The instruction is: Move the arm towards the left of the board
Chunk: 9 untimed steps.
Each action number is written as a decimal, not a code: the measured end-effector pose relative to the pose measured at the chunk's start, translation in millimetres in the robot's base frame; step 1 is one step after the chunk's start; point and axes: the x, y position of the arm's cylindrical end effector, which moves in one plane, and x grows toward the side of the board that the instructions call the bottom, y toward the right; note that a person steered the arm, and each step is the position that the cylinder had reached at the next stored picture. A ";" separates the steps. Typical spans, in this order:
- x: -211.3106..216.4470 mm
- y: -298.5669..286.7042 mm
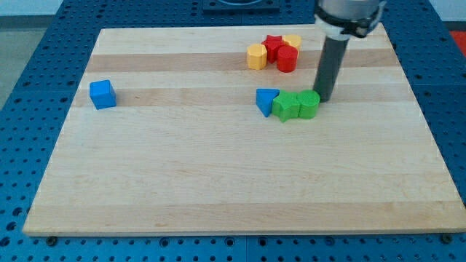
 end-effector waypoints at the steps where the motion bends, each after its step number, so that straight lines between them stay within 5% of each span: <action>1: 8.1 -17.3; 4: 34.6 45.1; 5: 74.0 48.4; 6: 100.6 12.6; 9: 100.7 -221.4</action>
